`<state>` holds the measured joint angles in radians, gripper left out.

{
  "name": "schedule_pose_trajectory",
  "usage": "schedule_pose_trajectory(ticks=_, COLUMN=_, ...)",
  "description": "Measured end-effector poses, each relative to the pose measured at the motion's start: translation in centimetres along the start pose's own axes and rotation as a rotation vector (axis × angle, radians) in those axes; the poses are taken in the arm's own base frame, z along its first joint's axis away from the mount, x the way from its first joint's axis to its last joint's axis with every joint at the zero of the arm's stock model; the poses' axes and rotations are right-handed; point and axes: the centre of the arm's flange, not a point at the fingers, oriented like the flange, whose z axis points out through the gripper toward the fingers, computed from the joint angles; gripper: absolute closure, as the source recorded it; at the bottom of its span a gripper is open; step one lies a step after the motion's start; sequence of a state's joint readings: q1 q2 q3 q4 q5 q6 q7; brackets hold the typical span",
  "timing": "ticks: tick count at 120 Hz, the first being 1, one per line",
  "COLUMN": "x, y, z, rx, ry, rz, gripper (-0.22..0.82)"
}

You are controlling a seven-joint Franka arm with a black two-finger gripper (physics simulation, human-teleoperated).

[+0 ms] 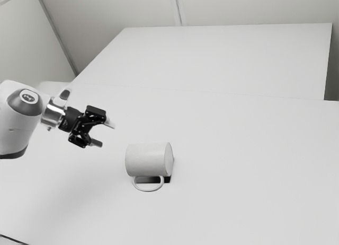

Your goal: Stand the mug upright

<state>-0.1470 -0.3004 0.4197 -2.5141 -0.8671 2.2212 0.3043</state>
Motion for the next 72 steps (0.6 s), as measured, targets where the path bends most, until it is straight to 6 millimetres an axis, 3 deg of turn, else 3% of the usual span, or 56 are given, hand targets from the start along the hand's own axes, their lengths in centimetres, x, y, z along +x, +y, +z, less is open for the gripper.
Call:
schedule_pose_trajectory(ticks=13, x=0.5, y=-3.5, z=1.0, rx=-0.056, ry=0.063, rz=-0.042, gripper=0.00)
schedule_pose_trajectory(ticks=51, x=-0.9, y=-9.1, z=4.9, rx=-0.195, ry=0.065, rz=-0.028, gripper=0.00)
schedule_pose_trajectory(ticks=72, x=-1.6, y=-9.5, z=6.2, rx=-0.282, ry=0.032, rz=0.057, gripper=0.00)
